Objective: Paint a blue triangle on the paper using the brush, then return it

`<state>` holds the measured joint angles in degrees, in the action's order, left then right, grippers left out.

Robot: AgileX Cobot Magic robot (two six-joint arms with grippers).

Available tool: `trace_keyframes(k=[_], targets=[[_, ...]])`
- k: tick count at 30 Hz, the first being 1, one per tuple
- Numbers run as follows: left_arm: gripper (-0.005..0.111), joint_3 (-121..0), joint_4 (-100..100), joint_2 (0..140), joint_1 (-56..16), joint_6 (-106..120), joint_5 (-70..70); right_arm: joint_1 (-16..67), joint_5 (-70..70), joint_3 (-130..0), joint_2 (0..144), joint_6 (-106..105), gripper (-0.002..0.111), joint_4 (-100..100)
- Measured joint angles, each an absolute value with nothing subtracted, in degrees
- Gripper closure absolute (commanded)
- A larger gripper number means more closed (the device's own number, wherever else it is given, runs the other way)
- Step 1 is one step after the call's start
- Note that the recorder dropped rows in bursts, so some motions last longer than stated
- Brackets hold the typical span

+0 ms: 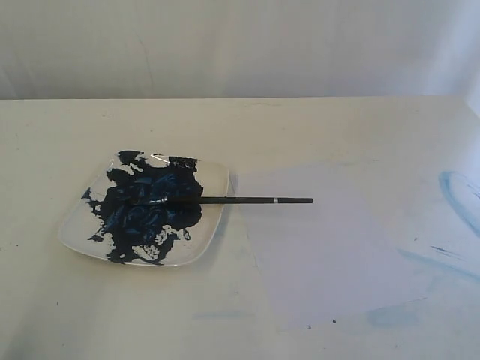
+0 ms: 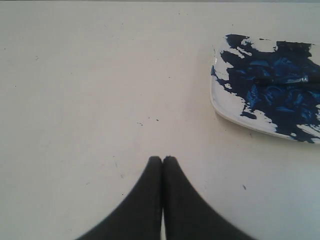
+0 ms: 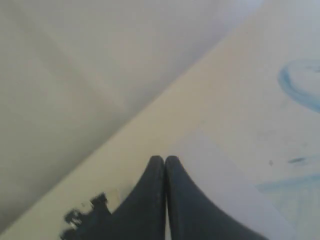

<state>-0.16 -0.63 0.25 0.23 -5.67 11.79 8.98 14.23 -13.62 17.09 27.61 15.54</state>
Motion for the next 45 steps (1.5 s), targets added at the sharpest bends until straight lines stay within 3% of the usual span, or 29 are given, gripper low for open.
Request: trace_keyframes(k=[7,15,19,25,30,45], targets=[[0.107,-0.16,-0.63,0.25,0.23,-5.67,11.79,8.98,23.55,-23.84,38.79,10.04,0.108,29.16],[0.107,-0.16,-0.63,0.25,0.23,-5.67,11.79,9.2,32.65,-31.23,62.23,-28.07,0.108,72.04],[0.107,-0.16,-0.63,0.25,0.23,-5.67,11.79,13.17,30.62,-33.04,70.49,-41.64,0.108,87.32],[0.107,-0.16,-0.63,0.25,0.23,-5.67,11.79,25.2,16.24,-38.29,80.89,-44.92,0.108,92.28],[0.107,-0.16,-0.63,0.25,0.23,-5.67,11.79,31.24,12.37,-46.6,90.05,-45.06,0.108,97.09],[0.107,-0.16,-0.63,0.25,0.23,-5.67,11.79,34.84,18.25,-59.47,107.98,-41.3,0.108,100.03]])
